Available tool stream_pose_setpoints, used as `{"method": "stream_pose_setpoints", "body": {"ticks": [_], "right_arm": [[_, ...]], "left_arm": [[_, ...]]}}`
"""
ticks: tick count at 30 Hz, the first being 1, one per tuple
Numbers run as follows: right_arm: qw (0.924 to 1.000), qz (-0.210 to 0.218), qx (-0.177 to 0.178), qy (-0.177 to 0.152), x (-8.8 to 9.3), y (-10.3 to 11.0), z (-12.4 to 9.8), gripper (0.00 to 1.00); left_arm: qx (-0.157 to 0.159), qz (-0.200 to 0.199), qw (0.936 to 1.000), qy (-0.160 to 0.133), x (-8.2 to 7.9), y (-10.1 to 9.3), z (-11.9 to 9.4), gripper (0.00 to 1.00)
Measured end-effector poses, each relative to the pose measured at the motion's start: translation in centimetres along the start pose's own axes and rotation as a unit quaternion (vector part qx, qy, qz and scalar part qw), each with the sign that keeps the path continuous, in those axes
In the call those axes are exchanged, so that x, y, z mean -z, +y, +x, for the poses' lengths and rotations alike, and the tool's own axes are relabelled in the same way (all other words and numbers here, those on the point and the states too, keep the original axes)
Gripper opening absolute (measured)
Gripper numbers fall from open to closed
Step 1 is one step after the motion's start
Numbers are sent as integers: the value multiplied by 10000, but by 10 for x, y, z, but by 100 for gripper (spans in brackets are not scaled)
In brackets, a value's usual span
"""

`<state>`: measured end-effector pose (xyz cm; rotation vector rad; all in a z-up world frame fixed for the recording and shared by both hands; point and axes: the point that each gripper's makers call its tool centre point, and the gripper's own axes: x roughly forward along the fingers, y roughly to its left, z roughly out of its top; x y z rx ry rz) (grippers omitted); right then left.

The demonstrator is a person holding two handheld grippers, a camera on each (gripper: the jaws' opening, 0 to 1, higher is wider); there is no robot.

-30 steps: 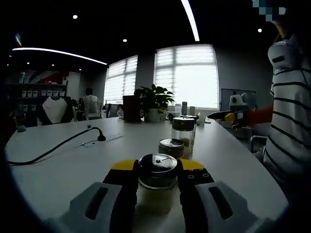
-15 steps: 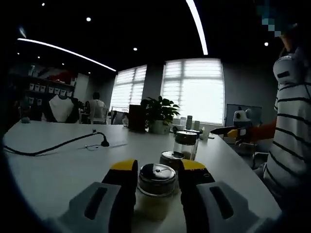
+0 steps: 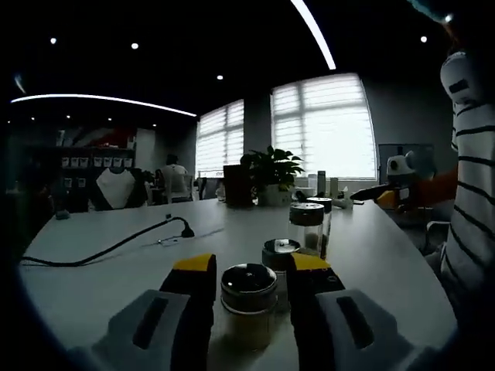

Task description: Rotate the seasoning bottle until the label or dispensing opening points toward the visible target arrow and the bottle remains upright within the marked orientation range

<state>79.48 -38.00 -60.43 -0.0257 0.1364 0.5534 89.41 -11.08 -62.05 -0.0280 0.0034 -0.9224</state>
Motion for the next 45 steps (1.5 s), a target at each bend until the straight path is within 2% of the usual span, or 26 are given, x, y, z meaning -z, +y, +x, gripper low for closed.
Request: {"method": "stream_pose_setpoints", "body": {"ticks": [3,8,11,16,18,21,25,36,45], "right_arm": [[10000,25,44,23,1,-4,0,62],[10000,16,23,26,1,-3,1,62],[10000,22,32,22,1,-3,1,62],[10000,17,21,58,3,-2,0,62],[10000,-5,33,63,3,-2,-1,62],[10000,13,57,35,1,-2,-1,62],[10000,5,60,40,2,-1,-1,62],[10000,24,23,37,1,1,-1,62],[10000,14,-11,41,2,2,-1,62]], "left_arm": [[-262,60,9996,91,4,2,-1,37],[-586,223,9980,9,3,0,0,39],[-748,306,9967,109,6,-4,2,41],[-821,268,9962,132,8,-9,4,40],[-810,361,9958,245,11,-10,5,39],[-769,458,9953,360,14,-10,4,33],[-661,407,9964,336,14,-10,4,33],[88,444,9979,463,16,-8,6,32],[434,428,9969,491,18,-6,8,32]]}}
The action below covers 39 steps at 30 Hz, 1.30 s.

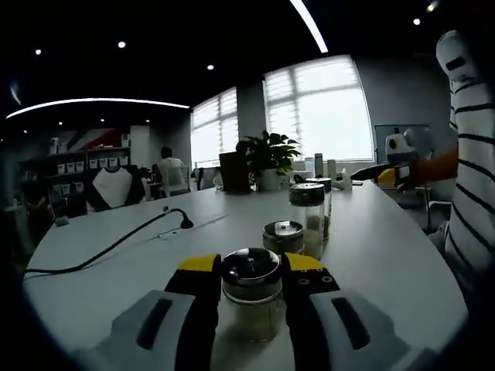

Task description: Rotate the seasoning bottle until the label or dispensing opening points toward the visible target arrow and the bottle remains upright within the marked orientation range

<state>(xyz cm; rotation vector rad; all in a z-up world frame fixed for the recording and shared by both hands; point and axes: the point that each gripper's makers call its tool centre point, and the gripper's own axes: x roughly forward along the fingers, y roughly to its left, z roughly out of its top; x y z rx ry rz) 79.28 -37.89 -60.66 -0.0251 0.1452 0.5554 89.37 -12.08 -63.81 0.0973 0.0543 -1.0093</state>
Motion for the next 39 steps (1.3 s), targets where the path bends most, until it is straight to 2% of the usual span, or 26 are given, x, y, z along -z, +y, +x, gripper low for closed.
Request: {"method": "stream_pose_setpoints", "body": {"ticks": [9,19,22,25,29,36,39], "right_arm": [[10000,-2,-13,-14,-1,-1,1,62],[10000,-8,-25,-35,-1,1,0,62],[10000,-2,-18,-57,-2,1,-1,62],[9999,50,-39,-117,-4,2,-1,63],[9999,60,-35,-125,-4,2,-1,63],[9998,66,-10,-160,-6,1,-1,63],[9998,83,-15,-177,-6,2,-2,63]], "left_arm": [[301,-49,9995,-65,5,5,0,32],[358,26,9993,-57,7,6,1,32],[335,50,9994,-9,6,5,1,32],[270,245,9992,159,7,3,2,33],[184,143,9996,137,7,5,1,33],[-56,22,9999,-118,-4,10,-4,44],[-150,24,9997,-188,-9,9,-9,44]]}}
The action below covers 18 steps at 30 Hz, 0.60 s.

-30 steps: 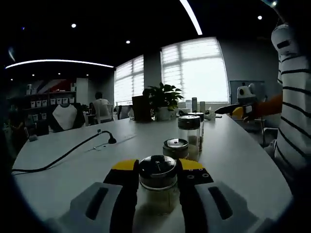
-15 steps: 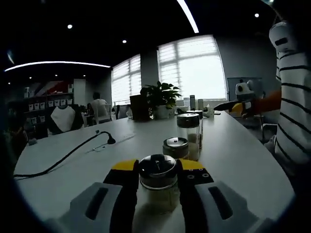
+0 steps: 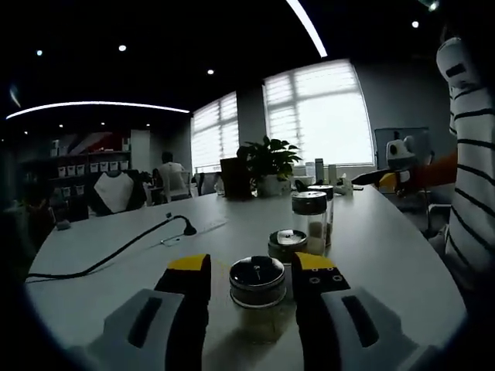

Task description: Rotate the seasoning bottle until the label or dispensing opening points toward the visible target arrow and the bottle remains upright within the marked orientation range

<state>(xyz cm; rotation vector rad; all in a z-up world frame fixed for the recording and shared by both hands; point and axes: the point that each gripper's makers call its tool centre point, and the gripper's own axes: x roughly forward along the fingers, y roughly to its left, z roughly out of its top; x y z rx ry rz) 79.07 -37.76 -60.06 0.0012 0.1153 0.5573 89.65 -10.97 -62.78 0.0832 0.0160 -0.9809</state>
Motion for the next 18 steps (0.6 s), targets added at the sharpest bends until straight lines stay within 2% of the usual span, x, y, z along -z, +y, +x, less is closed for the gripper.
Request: {"method": "stream_pose_setpoints", "body": {"ticks": [2,3,4,8,10,18], "right_arm": [[10000,-2,5,-1,0,0,-1,63],[10000,2,2,-11,0,0,-1,63],[10000,4,3,-22,0,0,-1,63],[10000,1,8,-44,-2,-1,-1,62],[10000,28,54,-77,-4,-3,-1,60],[9998,-6,44,-182,-8,-3,-1,65]], "left_arm": [[-73,57,10000,-24,-2,0,-4,43],[-191,209,9996,-63,-6,2,-7,41],[-181,211,9995,-136,-12,-1,-11,40],[-383,18,9983,-446,-33,1,-20,47],[-444,-32,9978,-492,-37,1,-24,47],[-766,109,9965,-324,-38,-6,-38,53]]}}
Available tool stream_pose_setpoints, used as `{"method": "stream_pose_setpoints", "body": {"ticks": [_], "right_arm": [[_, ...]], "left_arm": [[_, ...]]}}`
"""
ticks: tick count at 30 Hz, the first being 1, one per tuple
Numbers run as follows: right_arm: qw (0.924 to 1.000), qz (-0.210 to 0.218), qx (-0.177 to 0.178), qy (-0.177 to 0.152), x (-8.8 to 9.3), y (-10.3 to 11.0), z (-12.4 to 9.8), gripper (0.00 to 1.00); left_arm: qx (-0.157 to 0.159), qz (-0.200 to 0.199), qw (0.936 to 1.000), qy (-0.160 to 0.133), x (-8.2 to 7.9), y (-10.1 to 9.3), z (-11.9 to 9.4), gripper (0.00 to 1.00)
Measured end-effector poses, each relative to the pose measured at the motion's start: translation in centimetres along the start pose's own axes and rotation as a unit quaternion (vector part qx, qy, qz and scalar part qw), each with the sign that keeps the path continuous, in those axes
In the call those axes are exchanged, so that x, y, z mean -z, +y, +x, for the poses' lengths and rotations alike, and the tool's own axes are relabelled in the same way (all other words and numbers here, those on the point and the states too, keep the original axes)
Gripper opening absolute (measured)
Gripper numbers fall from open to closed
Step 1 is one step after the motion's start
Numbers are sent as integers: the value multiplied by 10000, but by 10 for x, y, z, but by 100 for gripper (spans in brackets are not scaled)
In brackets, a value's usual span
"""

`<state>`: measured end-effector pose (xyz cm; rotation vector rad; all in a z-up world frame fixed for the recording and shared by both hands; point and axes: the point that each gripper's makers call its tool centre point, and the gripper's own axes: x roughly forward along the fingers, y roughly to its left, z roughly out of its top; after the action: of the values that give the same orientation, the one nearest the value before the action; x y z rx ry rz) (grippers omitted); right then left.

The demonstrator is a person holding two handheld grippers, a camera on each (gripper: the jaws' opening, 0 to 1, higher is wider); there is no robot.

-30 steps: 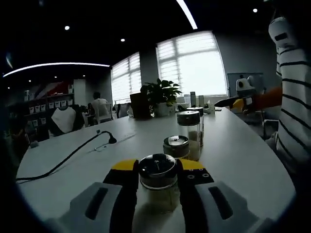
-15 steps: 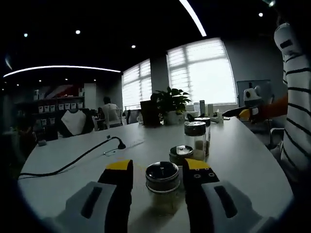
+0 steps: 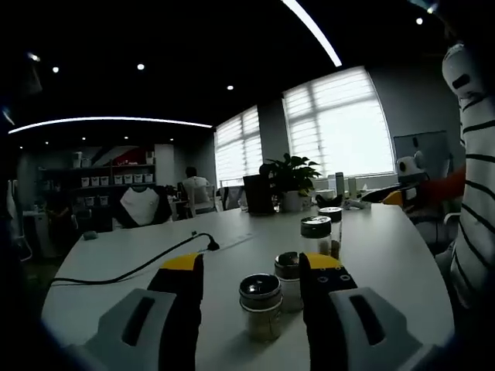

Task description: Rotate the seasoning bottle until the label or dispensing opening points toward the visible target arrow and the bottle remains upright within the marked orientation range

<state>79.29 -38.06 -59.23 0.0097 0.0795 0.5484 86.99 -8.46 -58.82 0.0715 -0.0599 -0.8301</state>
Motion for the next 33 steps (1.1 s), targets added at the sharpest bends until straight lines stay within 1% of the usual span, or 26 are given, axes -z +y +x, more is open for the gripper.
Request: {"method": "stream_pose_setpoints", "body": {"ticks": [4,8,10,13,14,17,20,23,26,30,33], "right_arm": [[10000,-12,6,-27,-1,-2,1,66],[9999,-73,60,-59,-4,-6,2,68],[9999,-33,68,-70,-4,-7,4,71],[9999,-39,81,-63,-4,-8,4,71],[9999,9,74,-67,-5,-8,4,72],[9999,-6,82,-83,-5,-9,5,76],[9999,-47,142,-56,-4,-12,6,83],[9997,-97,183,-112,-6,-14,6,91],[9996,-104,225,-145,-7,-16,6,98],[9995,-119,265,-153,-8,-18,5,99],[9993,-141,314,-161,-8,-20,4,99]], "left_arm": [[-186,-31,9998,40,-2,-3,-8,62],[-540,-227,9982,-144,-9,-1,-19,77],[-658,-265,9974,-153,-10,0,-24,83],[-810,-328,9960,-203,-14,-1,-31,94],[-873,-332,9954,-224,-16,-1,-35,100],[-1052,-187,9941,-178,-18,0,-45,100],[-1173,-260,9925,-206,-19,1,-54,100],[-1283,-291,9909,-270,-22,1,-63,100],[-1399,-251,9896,-236,-21,3,-69,100],[-1537,-237,9875,-257,-24,5,-77,100],[-1622,-134,9864,-218,-27,5,-80,100]]}}
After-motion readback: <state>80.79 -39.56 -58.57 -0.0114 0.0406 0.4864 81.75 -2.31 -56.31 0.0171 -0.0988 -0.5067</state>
